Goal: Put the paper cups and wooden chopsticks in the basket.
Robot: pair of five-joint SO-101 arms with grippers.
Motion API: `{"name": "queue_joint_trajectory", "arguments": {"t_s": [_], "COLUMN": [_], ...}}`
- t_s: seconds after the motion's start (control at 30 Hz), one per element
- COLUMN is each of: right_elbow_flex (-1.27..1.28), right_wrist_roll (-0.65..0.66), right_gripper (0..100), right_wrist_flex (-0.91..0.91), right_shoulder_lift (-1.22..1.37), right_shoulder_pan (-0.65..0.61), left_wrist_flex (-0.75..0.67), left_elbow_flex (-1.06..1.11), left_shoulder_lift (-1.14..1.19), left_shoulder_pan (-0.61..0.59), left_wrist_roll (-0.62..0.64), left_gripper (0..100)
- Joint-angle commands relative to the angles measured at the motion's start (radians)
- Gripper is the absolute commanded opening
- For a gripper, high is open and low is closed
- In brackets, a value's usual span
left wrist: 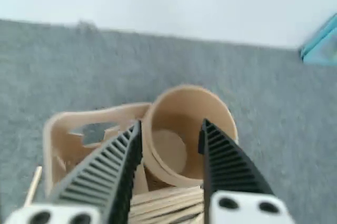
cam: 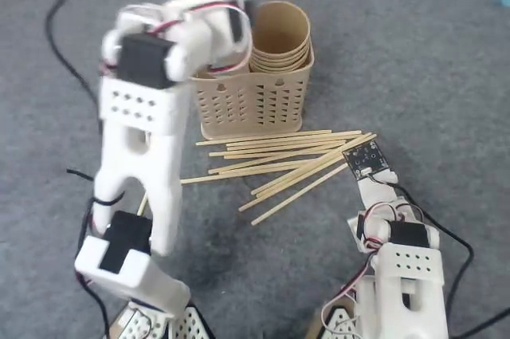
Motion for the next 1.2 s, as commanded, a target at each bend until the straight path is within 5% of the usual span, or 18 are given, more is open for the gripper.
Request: {"name": "queue_joint_trajectory", "arguments": {"t_s": [0.0, 0.2, 0.43, 0.73, 0.97, 1.17], "right_elbow_flex": [-0.006, -0.006, -0.006, -0.006, -0.006, -0.006], "right_wrist_roll": [0.014, 0.014, 0.014, 0.014, 0.014, 0.031], "right_gripper": [7.5, 7.5, 7.5, 7.5, 7.5, 7.7], "right_wrist_flex": [0.004, 0.007, 0.004, 0.007, 0.007, 0.010], "right_shoulder_lift": [-0.025, -0.025, -0.025, -0.025, -0.025, -0.025], "right_shoulder_pan": [-0.001, 0.002, -0.004, -0.002, -0.004, -0.008], "left_wrist_flex": [0.103, 0.235, 0.210, -0.149, -0.620, -0.666], "left_elbow_flex": [-0.180, -0.326, 0.148, 0.940, 1.540, 1.713], "left_shoulder_lift": [-0.017, -0.051, -0.219, -0.583, -0.830, -0.793], "left_shoulder_pan": [-0.054, -0.227, -0.466, -0.483, -0.618, -0.678], "left_wrist_roll": [-0.006, -0.006, -0.018, -0.095, -0.155, -0.250], "left_gripper": [18, 15, 7, 7, 7, 7]}}
